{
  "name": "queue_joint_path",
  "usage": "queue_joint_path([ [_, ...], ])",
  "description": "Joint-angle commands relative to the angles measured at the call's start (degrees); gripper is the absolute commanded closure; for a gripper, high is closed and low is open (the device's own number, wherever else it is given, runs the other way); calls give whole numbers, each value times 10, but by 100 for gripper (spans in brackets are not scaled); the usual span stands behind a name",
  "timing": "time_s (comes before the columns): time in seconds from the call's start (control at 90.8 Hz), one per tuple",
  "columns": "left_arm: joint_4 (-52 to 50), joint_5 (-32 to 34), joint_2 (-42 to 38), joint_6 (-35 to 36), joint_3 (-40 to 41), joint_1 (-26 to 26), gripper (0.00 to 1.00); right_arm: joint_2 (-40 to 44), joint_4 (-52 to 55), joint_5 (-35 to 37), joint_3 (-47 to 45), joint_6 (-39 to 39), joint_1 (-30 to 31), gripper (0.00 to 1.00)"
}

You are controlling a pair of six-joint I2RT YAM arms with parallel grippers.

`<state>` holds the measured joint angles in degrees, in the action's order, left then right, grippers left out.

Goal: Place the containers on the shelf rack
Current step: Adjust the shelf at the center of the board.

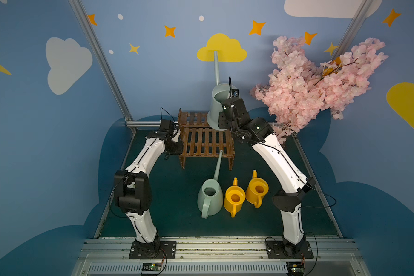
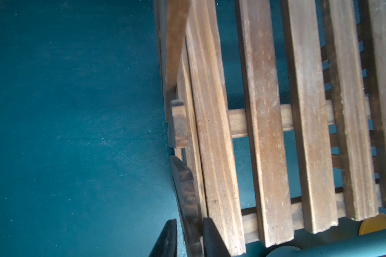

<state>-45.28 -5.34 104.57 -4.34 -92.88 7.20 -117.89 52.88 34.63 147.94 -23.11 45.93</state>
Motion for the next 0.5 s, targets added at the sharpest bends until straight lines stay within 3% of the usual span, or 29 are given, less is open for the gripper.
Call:
queue_joint_path([
  [0.0, -56, -51, 13, 4, 23, 17, 74, -20, -20, 4, 9, -17, -12, 71],
  [0.484, -56, -56, 18, 4, 23, 18, 74, -40, -52, 13, 25, -22, -16, 66],
])
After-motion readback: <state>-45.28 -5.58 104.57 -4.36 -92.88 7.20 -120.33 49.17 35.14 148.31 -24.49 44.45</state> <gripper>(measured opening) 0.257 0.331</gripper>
